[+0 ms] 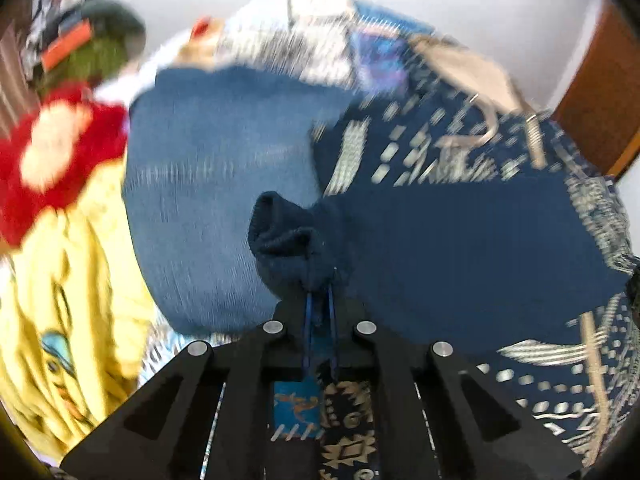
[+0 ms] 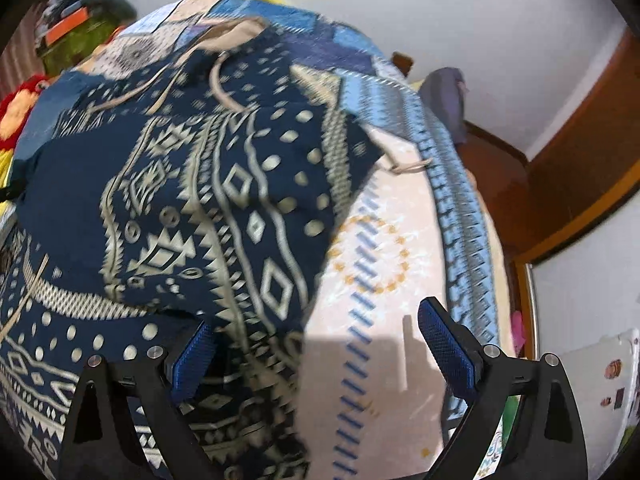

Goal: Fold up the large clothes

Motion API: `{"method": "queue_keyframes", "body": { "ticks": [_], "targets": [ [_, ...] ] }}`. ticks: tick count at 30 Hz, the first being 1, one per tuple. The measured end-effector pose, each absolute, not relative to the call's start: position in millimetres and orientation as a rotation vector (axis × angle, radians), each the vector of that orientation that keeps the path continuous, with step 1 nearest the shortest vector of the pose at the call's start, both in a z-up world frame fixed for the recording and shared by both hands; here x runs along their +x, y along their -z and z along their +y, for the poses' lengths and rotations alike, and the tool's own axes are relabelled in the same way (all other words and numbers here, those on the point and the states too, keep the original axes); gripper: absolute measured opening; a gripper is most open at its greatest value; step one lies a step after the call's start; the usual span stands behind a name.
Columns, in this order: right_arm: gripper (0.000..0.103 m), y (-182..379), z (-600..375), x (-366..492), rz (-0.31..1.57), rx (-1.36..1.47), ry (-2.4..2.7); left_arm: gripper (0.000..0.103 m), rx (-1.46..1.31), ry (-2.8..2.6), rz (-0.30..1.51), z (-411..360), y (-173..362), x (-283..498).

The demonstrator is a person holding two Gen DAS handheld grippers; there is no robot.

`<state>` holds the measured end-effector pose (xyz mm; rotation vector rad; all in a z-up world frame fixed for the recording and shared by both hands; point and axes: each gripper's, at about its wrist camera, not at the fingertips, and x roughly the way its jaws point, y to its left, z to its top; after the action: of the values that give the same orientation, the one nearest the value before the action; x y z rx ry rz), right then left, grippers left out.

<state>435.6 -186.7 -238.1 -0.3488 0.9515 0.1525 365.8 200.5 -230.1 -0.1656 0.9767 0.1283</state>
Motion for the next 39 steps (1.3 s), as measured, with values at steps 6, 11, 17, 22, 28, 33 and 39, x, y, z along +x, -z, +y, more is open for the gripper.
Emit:
{"method": "queue_keyframes", "body": {
  "ticks": [6,11,17,22,28,33,39],
  "targets": [
    [0.095,228,-208,436,0.894,-0.317,-0.067,0.006,-0.183,-0.075,0.852,185,182,376],
    [0.095,232,-242,438,0.949,-0.178,-0.049,0.006,-0.166,-0.087,0.942,180,215,392],
    [0.095,248,-258,432,1.066,-0.117,-0.137,0.009,-0.180,-0.093,1.065,189,263,379],
    [0.095,240,-259,417,1.068,-0.146,-0.177,0.010,-0.108,-0.121,1.107,194,261,368],
    [0.095,197,-257,406,0.967,-0.151,-0.207,0.022,-0.048,-0.117,1.045,191,227,353],
    [0.095,159,-240,418,0.888,-0.089,-0.253,0.052,-0.002,-0.121,0.918,180,176,360],
    [0.095,118,-199,454,0.797,-0.068,-0.335,0.074,-0.018,-0.082,0.812,169,122,404]
  ]
}}
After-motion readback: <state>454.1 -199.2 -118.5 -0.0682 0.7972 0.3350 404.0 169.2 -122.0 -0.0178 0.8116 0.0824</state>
